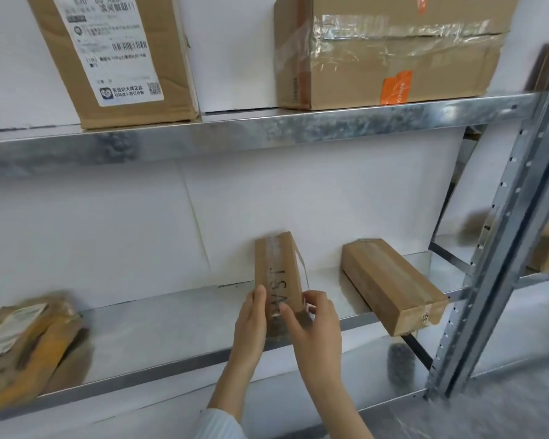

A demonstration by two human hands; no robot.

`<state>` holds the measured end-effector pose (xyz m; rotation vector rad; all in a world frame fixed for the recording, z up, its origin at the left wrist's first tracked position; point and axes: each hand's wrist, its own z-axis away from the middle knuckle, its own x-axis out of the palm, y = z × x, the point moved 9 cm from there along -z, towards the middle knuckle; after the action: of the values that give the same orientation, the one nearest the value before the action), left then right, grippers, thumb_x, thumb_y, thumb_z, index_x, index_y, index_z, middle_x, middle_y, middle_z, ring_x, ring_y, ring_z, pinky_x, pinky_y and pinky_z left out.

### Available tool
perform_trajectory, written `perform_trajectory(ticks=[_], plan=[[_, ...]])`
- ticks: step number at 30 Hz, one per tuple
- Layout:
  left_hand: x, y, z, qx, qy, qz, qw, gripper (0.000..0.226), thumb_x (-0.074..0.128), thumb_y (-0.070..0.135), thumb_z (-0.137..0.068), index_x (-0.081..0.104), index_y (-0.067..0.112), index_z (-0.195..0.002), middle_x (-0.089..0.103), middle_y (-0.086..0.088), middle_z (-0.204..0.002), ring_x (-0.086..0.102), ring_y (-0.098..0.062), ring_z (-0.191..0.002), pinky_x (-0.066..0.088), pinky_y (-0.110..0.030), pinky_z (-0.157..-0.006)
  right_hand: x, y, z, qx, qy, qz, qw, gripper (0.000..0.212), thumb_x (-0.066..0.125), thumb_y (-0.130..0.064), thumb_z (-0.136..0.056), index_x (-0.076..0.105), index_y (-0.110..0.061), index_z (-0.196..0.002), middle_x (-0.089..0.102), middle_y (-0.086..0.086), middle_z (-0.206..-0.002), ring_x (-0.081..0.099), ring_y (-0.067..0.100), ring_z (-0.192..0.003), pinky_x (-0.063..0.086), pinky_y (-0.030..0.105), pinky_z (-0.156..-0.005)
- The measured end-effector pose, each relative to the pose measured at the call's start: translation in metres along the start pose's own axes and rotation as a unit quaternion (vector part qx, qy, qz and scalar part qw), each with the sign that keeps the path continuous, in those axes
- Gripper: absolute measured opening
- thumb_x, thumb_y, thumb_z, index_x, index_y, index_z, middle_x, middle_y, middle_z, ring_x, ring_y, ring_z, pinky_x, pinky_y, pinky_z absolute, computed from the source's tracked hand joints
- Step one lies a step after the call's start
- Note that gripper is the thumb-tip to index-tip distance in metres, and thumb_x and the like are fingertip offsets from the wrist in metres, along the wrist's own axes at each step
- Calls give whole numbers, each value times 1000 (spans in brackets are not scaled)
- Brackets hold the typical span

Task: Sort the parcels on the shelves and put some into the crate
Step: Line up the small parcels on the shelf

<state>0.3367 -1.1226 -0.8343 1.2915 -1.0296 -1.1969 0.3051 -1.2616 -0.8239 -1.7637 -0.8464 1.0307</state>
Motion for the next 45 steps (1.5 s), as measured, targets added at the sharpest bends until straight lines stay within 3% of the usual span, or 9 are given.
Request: perform_trajectory(ticks=[5, 8, 16, 23, 31, 36, 40, 43, 45], plan=[[-16, 4, 1, 26, 25, -22, 999, 33, 47, 45, -96, 46, 35, -127, 55, 10, -125, 56, -1, -99, 45, -17, -76, 9, 16, 3, 38, -7, -52, 998, 34, 64, -52, -84, 57, -28, -108, 62, -13, -107, 60, 7, -100, 55, 27, -81], [-16, 3, -5, 25, 46, -58, 997, 60, 54, 51, -90, 33, 32, -143, 42, 8, -138, 51, -16, -119, 48, -33, -94, 9, 26, 1, 88, -11, -130, 988, 34, 66, -46, -84, 58, -24, -109, 66, -8, -107, 64, 7, -95, 56, 22, -75], [-17, 10, -2, 10, 87, -85, 993, 55, 55, 50, -90, 40, 31, -139, 44, 3, -142, 49, -20, -124, 47, -46, -100, 27, 43, 0, 240, -144, -236, 931, 63, 71, -53, -77, 48, -19, -124, 56, 4, -125, 55, 18, -109, 46, 29, -83], [5, 55, -15, 56, 59, -364, 928, 47, 44, 24, -98, 34, 17, -144, 26, -5, -152, 27, -27, -137, 37, -40, -103, 28, 50, 3, 271, -158, -249, 916, 91, 69, -59, -76, 28, -19, -147, 38, 7, -147, 42, 26, -130, 39, 42, -104], [34, 61, -14, 1, 21, -535, 845, 89, 50, 64, -83, 23, 5, -145, 32, -9, -142, 35, -28, -129, 39, -41, -96, 29, 44, 1, 263, -178, -234, 919, 79, 69, -48, -81, 31, -20, -144, 52, 9, -130, 54, 23, -113, 46, 29, -85], [11, 57, -16, -15, -5, -429, 903, 80, 57, 61, -69, 44, 17, -134, 51, -2, -129, 55, -24, -111, 49, -37, -89, 34, 36, 8, 156, -202, -220, 941, 87, 87, -37, -59, 37, -32, -131, 51, -2, -125, 53, 17, -116, 47, 17, -71], [-17, 58, -7, -1, 7, -267, 964, 39, 64, 46, -71, 59, 25, -103, 66, 7, -95, 62, -10, -84, 52, -29, -67, 27, 30, 12, 150, -224, -247, 931, 63, 75, -28, -83, 32, -35, -128, 54, -13, -116, 56, 10, -110, 48, 15, -75], [-30, 51, -8, -11, -6, -194, 981, 20, 59, 35, -86, 58, 24, -104, 65, 1, -107, 60, -8, -84, 42, -22, -64, 22, 43, 2, 193, -203, -252, 926, 57, 64, -43, -87, 30, -35, -132, 55, -4, -123, 57, 18, -113, 47, 26, -80], [-35, 44, -11, -23, -5, -154, 988, 49, 59, 40, -89, 45, 24, -133, 53, -2, -134, 56, -15, -106, 43, -28, -82, 17, 48, -4, 209, -172, -249, 930, 41, 62, -39, -90, 42, -30, -125, 60, 1, -120, 61, 21, -106, 49, 25, -71]])
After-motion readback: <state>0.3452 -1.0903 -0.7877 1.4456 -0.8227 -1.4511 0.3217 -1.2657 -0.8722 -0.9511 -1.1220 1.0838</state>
